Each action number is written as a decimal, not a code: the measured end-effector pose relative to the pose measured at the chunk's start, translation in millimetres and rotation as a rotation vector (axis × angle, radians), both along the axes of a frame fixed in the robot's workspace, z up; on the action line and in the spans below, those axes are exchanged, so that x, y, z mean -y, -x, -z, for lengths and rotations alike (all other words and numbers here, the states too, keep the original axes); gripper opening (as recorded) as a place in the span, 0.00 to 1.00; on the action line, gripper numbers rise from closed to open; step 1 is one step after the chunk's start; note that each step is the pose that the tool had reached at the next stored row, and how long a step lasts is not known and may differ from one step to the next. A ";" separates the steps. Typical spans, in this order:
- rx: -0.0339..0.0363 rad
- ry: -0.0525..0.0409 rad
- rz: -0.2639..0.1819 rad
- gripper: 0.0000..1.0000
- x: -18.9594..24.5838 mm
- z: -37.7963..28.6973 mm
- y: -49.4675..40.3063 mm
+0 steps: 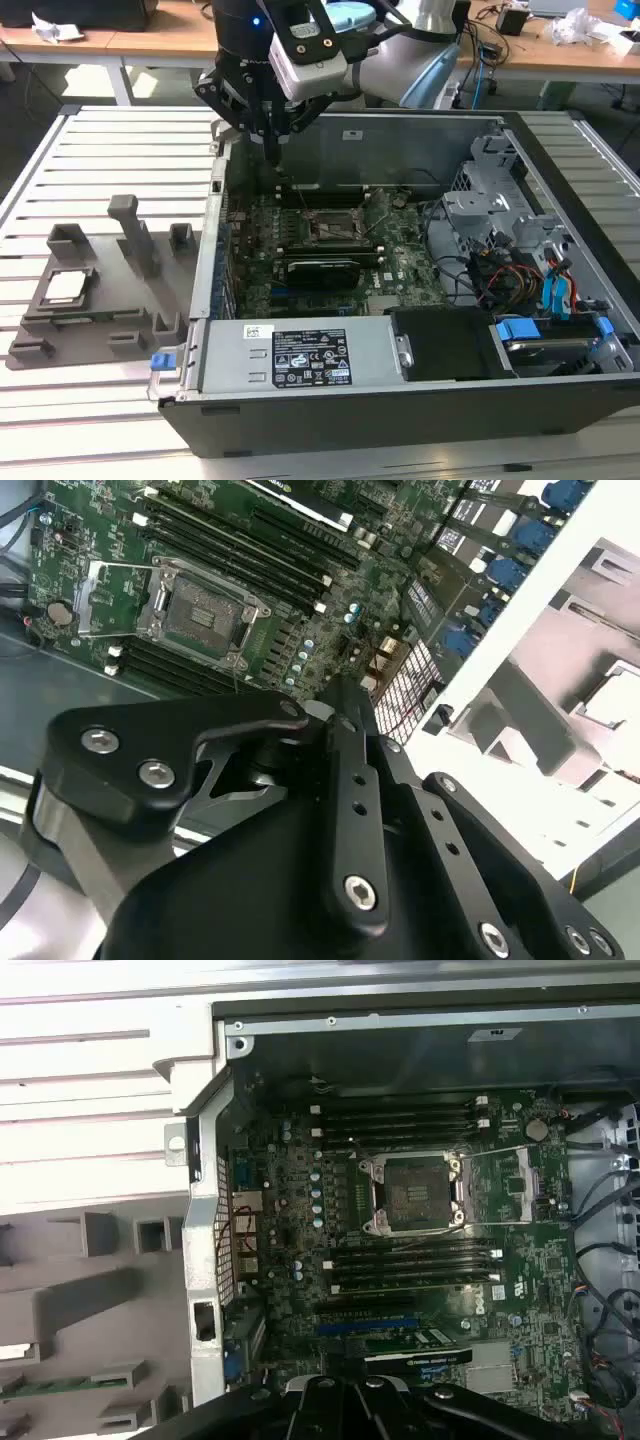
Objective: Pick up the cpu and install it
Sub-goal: 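Reach for the cpu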
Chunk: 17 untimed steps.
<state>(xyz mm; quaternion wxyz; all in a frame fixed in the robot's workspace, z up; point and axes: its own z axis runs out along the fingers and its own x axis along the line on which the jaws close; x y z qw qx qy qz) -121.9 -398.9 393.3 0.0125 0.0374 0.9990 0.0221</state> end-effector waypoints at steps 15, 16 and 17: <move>0.0008 0.0001 0.000 0.11 0.0 0.3 44.7; 0.0008 0.0001 0.000 0.11 0.0 0.3 46.6; 0.0008 0.0001 0.000 0.11 0.0 0.3 49.8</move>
